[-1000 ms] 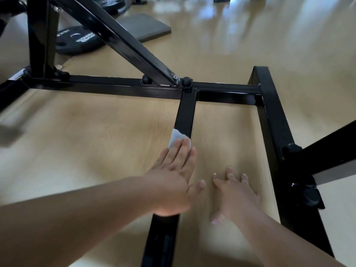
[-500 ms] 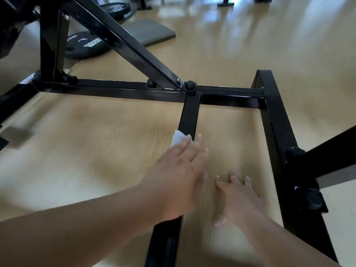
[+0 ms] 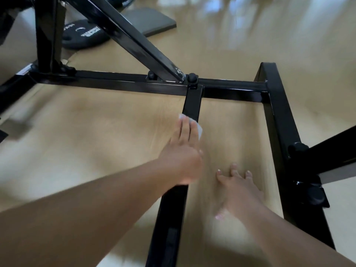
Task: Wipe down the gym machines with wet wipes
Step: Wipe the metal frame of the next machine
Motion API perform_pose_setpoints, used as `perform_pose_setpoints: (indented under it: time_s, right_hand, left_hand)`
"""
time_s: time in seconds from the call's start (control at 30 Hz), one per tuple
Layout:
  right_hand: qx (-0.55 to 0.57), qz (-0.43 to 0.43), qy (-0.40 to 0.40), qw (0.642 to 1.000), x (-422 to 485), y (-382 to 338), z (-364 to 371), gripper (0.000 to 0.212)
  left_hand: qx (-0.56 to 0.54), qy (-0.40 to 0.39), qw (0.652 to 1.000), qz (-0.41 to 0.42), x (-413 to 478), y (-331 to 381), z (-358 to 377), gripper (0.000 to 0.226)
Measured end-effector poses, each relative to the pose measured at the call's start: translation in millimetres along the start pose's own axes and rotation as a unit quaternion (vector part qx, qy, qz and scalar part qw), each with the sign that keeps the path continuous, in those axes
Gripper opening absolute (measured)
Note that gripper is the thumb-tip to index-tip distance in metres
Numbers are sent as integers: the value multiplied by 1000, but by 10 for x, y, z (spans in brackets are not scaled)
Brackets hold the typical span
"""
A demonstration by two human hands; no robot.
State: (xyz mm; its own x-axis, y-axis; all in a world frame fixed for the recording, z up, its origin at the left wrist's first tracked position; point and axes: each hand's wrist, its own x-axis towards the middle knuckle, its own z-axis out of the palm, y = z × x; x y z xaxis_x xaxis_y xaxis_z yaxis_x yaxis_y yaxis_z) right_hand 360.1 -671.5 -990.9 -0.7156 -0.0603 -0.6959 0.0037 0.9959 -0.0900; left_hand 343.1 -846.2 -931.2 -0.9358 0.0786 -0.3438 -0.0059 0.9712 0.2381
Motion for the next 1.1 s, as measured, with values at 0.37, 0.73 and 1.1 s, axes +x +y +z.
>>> perform_pose_setpoints:
  time_s: [0.37,0.73,1.1]
  right_hand:
    - [-11,10,21,1000,2,13,71,140]
    - [137,-38,194,971,-962,-257,583,16]
    - [235,-50,235,942,-2355,-189,958,39]
  left_hand:
    - [13,-26,1000,-12,-270,94,-32,82]
    - [55,-44,997,40,-1647,46,417,76]
    - [45,-80,991,101,-1733,-174,381,77]
